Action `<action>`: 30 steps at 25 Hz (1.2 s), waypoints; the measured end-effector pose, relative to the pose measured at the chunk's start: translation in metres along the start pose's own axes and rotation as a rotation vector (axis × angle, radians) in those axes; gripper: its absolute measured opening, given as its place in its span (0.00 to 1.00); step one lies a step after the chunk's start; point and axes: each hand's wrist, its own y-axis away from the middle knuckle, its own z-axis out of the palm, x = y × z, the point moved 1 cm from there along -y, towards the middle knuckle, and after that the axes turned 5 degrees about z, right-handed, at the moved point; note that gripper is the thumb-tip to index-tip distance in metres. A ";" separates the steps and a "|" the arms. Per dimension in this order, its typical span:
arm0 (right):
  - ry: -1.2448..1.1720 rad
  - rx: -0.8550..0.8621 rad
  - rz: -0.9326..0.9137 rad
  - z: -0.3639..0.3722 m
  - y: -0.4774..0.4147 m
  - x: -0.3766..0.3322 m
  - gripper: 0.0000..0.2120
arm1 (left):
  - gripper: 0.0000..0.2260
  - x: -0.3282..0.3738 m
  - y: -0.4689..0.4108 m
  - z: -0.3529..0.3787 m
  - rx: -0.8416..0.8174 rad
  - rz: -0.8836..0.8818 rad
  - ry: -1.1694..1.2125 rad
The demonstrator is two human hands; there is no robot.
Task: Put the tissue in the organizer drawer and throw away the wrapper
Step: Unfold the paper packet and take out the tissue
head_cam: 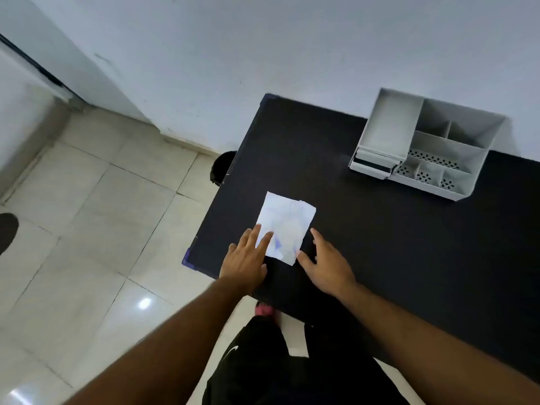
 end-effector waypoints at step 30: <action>-0.406 0.292 0.319 -0.002 -0.007 0.011 0.06 | 0.17 0.018 -0.114 -0.065 0.040 -0.017 0.651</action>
